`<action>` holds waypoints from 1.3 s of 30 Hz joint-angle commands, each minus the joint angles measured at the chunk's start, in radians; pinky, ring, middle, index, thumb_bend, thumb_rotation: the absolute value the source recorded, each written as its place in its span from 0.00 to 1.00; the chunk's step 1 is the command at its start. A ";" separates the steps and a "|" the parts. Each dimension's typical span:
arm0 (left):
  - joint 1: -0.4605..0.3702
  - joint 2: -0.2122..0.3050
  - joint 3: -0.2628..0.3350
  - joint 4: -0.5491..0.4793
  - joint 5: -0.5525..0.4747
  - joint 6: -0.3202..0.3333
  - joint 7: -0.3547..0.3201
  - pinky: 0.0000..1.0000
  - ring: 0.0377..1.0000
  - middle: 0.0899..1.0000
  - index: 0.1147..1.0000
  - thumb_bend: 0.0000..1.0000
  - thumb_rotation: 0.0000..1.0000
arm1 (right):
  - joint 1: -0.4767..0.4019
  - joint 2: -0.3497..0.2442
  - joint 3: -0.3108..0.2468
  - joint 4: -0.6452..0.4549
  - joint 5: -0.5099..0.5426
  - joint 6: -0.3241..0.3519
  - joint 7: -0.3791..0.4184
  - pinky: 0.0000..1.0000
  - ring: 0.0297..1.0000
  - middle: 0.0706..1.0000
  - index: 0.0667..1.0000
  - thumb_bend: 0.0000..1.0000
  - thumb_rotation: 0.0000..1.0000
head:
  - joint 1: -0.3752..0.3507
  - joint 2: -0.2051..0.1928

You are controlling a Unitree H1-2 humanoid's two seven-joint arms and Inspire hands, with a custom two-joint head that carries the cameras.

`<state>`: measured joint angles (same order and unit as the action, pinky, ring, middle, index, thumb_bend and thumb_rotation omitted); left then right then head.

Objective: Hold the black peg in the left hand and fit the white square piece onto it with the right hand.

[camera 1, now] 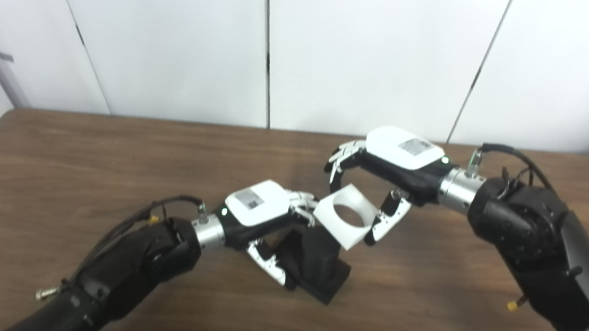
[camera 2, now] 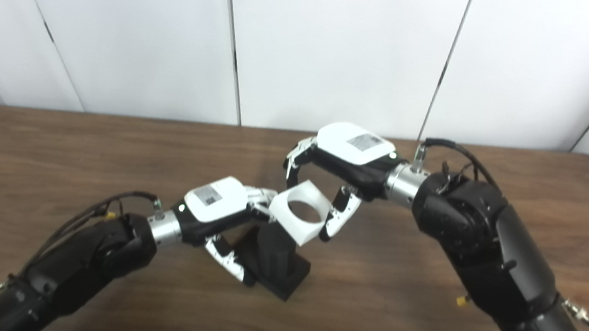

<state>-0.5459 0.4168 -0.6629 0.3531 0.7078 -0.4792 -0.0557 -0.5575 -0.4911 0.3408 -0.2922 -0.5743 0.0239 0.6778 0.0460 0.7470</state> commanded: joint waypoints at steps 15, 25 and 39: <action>0.019 -0.007 -0.021 0.012 0.081 0.030 -0.086 0.78 0.90 0.86 0.43 0.52 0.07 | -0.038 -0.009 -0.004 -0.066 0.037 -0.027 0.020 0.72 0.84 0.77 0.44 0.52 0.13 | 0.000 0.010; 0.020 -0.014 -0.017 0.008 0.083 0.035 -0.090 0.78 0.90 0.86 0.43 0.52 0.07 | -0.023 0.002 0.004 -0.063 0.043 -0.029 0.023 0.73 0.83 0.76 0.44 0.52 0.13 | 0.007 0.015; 0.022 -0.026 -0.010 -0.002 0.094 0.033 -0.090 0.78 0.90 0.86 0.43 0.52 0.07 | -0.007 0.018 0.019 -0.045 0.049 -0.014 0.036 0.72 0.84 0.77 0.44 0.52 0.13 | 0.018 0.023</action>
<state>-0.5437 0.4031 -0.6404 0.3388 0.7264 -0.4727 -0.0918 -0.5347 -0.4699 0.3707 -0.3285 -0.5342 0.0138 0.7203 0.0629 0.7701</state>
